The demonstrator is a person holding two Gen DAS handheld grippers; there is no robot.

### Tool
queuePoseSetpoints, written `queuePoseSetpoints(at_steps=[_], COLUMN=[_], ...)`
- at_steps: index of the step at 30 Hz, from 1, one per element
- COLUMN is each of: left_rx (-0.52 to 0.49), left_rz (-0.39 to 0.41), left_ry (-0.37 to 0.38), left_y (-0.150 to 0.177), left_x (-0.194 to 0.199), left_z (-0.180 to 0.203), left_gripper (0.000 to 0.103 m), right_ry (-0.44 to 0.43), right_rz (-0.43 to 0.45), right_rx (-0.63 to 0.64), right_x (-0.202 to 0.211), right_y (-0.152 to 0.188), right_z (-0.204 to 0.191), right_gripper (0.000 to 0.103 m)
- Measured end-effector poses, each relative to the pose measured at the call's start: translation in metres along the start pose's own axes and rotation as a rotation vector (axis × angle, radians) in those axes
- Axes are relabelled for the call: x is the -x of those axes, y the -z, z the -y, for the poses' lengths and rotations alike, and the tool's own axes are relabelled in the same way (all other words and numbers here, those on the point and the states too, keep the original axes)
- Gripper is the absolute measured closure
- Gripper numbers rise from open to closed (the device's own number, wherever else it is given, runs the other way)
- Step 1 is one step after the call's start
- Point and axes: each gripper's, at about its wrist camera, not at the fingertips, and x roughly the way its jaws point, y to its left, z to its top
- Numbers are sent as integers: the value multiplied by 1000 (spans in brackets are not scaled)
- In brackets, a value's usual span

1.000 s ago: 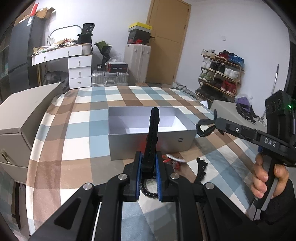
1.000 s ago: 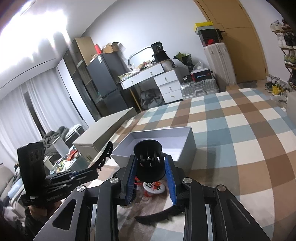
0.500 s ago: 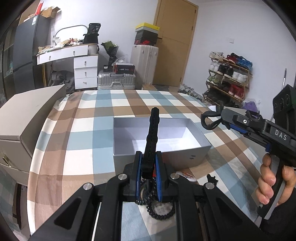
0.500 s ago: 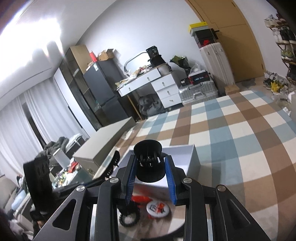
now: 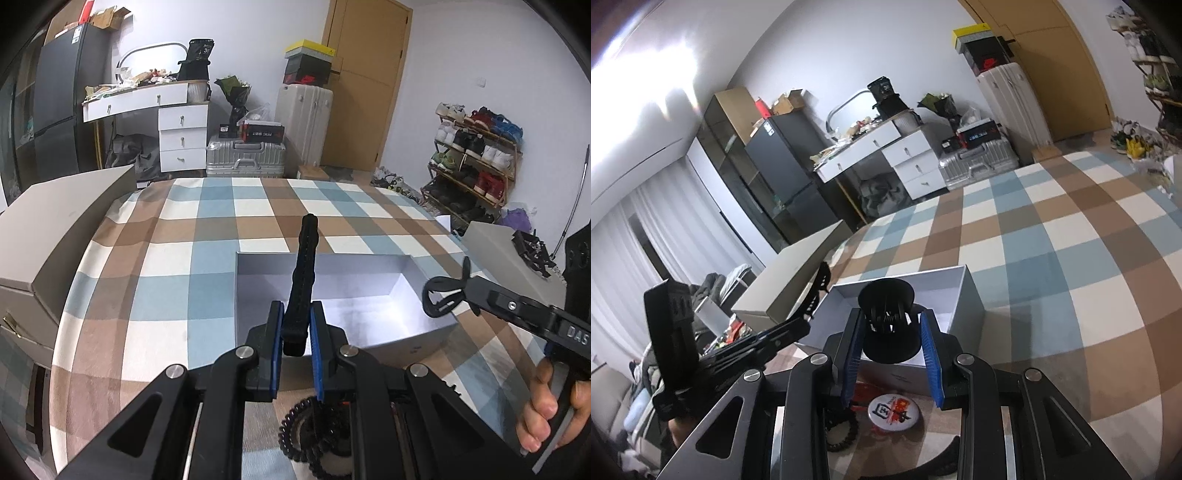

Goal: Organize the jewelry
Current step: 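Carry both items over the silver box and open both tools to drop them in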

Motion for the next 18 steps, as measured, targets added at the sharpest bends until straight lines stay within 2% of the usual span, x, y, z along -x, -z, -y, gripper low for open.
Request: queuePoseSetpoints(at_steps=[8,18], left_rx=[-37,-67], left_rz=[-65,-114], left_ry=[-22,-16], left_y=[-1,6], left_x=[-14,-6], left_z=[6,18], left_gripper=[95,95], right_ry=[-13,-3], right_rz=[-16,-26], right_rx=[-21,-36], right_x=[-3,-7], right_y=[1,1], right_z=[4,9], right_gripper=[73,75])
